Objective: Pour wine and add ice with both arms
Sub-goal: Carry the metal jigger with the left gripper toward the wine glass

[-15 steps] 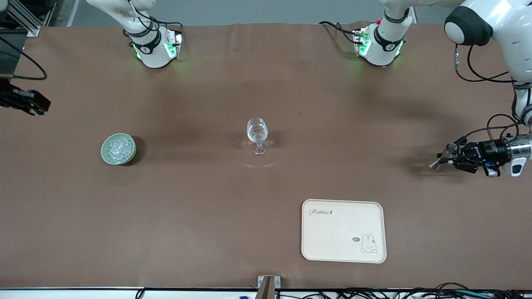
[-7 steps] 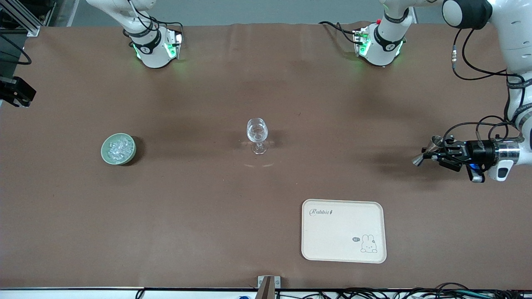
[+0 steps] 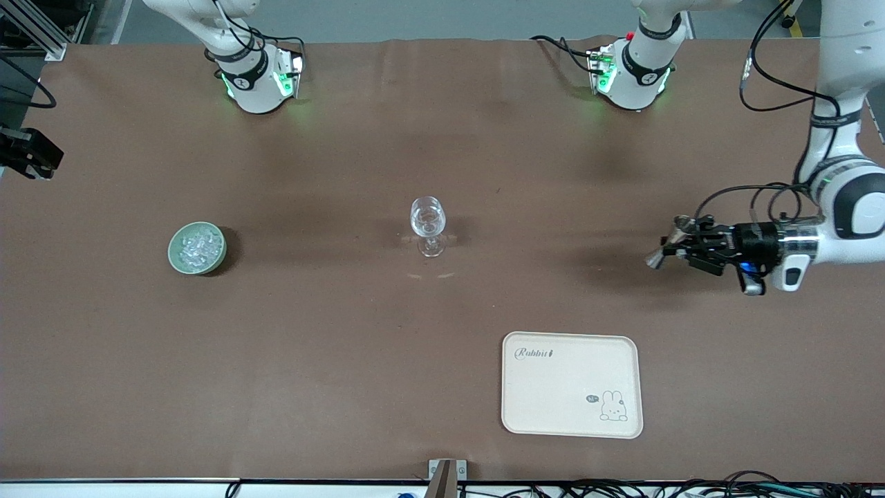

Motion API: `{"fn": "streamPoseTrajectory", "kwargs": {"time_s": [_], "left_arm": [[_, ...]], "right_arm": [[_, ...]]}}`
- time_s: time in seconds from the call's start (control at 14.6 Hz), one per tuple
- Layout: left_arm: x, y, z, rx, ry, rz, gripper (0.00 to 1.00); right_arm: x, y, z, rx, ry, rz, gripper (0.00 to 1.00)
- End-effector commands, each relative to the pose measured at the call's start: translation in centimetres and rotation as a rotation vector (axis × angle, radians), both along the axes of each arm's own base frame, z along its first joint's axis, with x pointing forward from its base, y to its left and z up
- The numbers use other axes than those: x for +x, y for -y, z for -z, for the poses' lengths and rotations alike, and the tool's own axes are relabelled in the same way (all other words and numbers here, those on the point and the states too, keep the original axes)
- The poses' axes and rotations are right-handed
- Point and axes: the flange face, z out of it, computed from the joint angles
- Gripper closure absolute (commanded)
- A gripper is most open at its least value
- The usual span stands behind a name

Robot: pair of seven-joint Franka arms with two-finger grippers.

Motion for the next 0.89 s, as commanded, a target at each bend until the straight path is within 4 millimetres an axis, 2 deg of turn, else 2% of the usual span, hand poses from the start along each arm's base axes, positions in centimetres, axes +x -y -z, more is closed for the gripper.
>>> {"fn": "streamPoseTrajectory", "kwargs": {"time_s": [0.0, 0.14, 0.34, 0.82], "left_arm": [[-0.6, 5.7, -3.1, 0.064, -0.059, -0.023, 1.0], [-0.5, 10.0, -4.4, 0.103, -0.085, -0.029, 1.0], [-1.3, 15.6, -5.5, 0.157, -0.109, -0.032, 1.0], [-2.7, 25.5, -6.8, 0.289, -0.146, -0.043, 1.0]], "right_arm": [[0.1, -0.3, -0.3, 0.016, 0.009, 0.013, 0.97], [0.1, -0.3, -0.2, 0.021, 0.01, 0.013, 0.97], [0.4, -0.3, -0.2, 0.028, 0.036, 0.012, 0.97], [0.4, -0.3, -0.1, 0.028, 0.034, 0.012, 0.96]]}}
